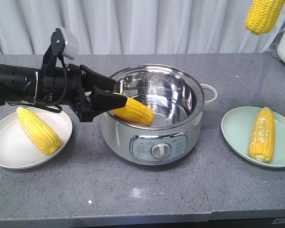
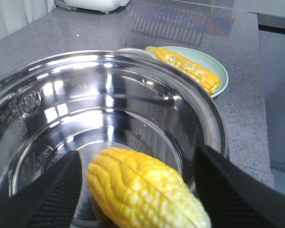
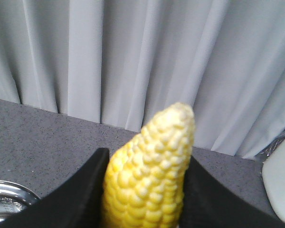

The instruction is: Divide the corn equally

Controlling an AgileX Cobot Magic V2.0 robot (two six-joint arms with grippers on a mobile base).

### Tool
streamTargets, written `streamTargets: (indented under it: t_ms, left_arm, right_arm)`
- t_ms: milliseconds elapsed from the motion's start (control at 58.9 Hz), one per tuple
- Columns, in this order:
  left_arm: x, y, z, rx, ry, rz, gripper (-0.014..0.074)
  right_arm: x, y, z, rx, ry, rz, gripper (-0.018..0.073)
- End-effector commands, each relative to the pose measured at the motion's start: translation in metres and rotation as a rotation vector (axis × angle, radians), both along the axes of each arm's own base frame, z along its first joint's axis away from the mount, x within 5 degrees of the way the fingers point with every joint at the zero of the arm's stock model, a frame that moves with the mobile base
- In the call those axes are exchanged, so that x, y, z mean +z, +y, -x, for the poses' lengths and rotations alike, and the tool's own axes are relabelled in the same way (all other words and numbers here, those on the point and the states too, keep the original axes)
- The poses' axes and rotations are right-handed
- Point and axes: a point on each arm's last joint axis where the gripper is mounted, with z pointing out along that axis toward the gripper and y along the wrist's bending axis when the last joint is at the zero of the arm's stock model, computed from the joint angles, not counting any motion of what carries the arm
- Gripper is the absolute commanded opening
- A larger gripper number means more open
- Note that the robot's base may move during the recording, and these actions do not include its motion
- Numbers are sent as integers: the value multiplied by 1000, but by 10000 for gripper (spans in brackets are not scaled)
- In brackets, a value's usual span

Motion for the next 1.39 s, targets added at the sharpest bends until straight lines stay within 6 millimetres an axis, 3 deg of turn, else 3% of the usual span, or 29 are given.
streamTargets:
  t_ms: [0,424,560,849,1018,1205,1375]
  left_arm:
    - [12,-1,7,-6,-43,1,496]
    - [-2,-7,2,5,2,-8,457]
    - [-2,-7,2,10,2,-5,349]
    - [5,-6,4,19,-9,20,27]
    - [32,-4,7,77,-70,96,-8]
    - [87,2,19,119,-235,144,-7]
    - [135,14,42,236,-301,230,-7]
  right_arm:
    - [26,-4,17,-12,-142,-2,-9]
    - [26,-4,17,-11,-135,-1,-9]
    - [26,-4,17,-11,-135,-1,-9]
    - [25,-4,17,-11,-126,-1,-8]
    - [24,-4,17,-10,-119,-1,-8]
    - [22,-3,18,-5,-96,-8,-8]
    - [16,3,21,48,-18,-64,-8]
